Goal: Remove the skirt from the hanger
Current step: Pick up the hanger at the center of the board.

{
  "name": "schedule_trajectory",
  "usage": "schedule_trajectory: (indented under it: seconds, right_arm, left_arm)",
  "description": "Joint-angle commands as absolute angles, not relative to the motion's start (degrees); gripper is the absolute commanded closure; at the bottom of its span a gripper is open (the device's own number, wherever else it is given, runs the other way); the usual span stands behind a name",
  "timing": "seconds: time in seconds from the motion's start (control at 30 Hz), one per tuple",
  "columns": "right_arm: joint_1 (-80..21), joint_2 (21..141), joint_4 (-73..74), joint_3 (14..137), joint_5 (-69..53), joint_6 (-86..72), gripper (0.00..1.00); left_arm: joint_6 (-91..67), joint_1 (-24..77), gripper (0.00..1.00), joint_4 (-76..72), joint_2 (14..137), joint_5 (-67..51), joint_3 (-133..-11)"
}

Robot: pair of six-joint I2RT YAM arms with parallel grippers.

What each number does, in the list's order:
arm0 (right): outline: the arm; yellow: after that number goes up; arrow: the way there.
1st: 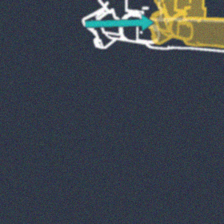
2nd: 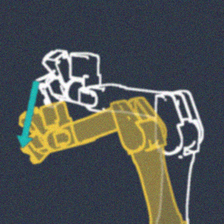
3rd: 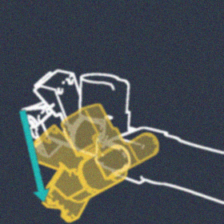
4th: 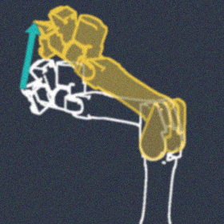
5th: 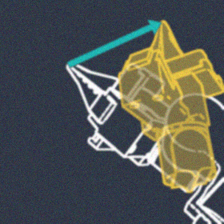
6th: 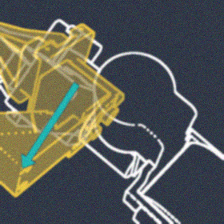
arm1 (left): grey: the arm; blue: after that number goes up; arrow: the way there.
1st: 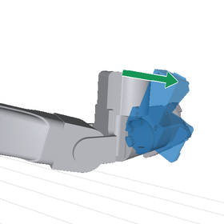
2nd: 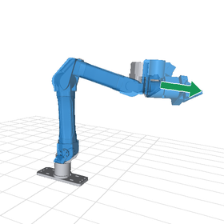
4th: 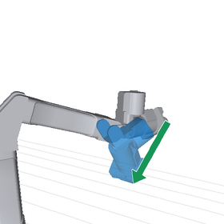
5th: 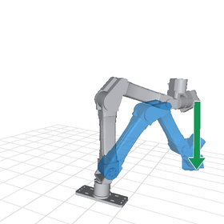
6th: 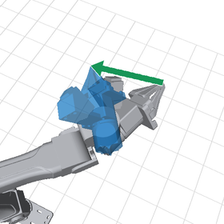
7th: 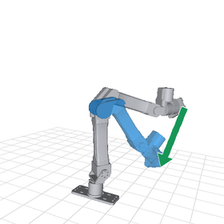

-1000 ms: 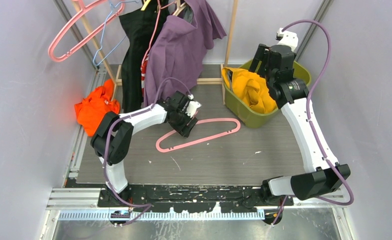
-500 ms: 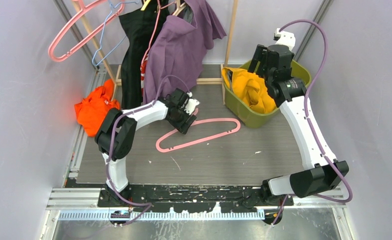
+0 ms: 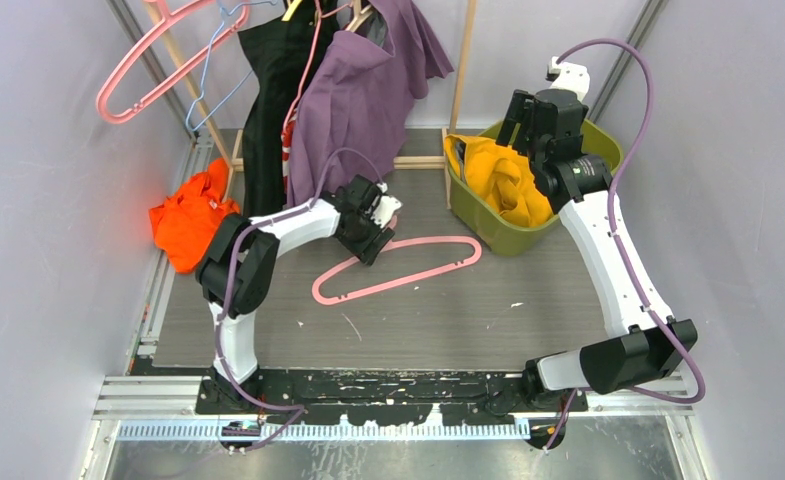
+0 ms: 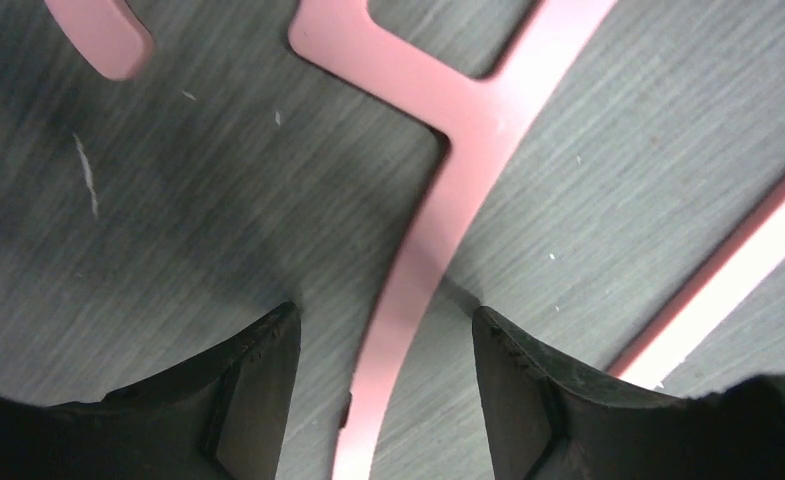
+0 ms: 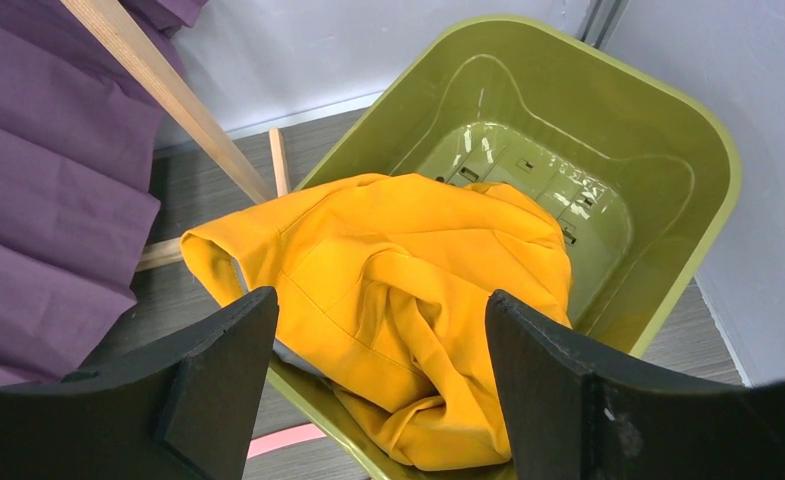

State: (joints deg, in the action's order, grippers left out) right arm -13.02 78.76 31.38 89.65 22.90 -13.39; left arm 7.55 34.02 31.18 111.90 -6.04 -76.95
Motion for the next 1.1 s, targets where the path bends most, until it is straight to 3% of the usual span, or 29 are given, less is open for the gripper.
schedule_trajectory:
  seconds: [0.0,0.4,0.43,0.5,0.53,0.77,1.07]
  right_arm:
    - [-13.28,77.67,29.12,90.17,24.55,-11.94,0.20]
    - [-13.28,77.96,28.39,89.83,24.96,-11.64,0.19]
    - [-13.32,77.96,28.39,89.88,24.96,-11.69,0.20]
    - [-13.34,77.92,28.40,89.84,24.91,-11.85,0.19]
    - [-13.31,77.83,28.39,89.76,24.91,-11.90,0.19]
    - [-13.27,77.29,28.15,88.57,24.24,-12.86,0.19]
    - [-13.28,77.46,28.04,87.95,22.02,-15.17,0.22]
  left_arm:
    - [8.26,33.75,0.37,33.14,115.84,-3.13,-79.21]
    - [7.22,33.73,0.71,35.82,116.63,-4.35,-78.43]
    - [7.20,33.73,0.76,36.12,116.71,-4.49,-78.26]
    - [7.38,33.66,0.98,36.51,116.71,-4.90,-77.82]
    - [7.45,33.71,1.00,36.51,116.41,-5.18,-77.60]
    - [8.42,33.82,1.00,41.28,112.54,-8.00,-80.07]
    - [13.16,38.20,1.00,50.44,98.94,-8.27,-81.37]
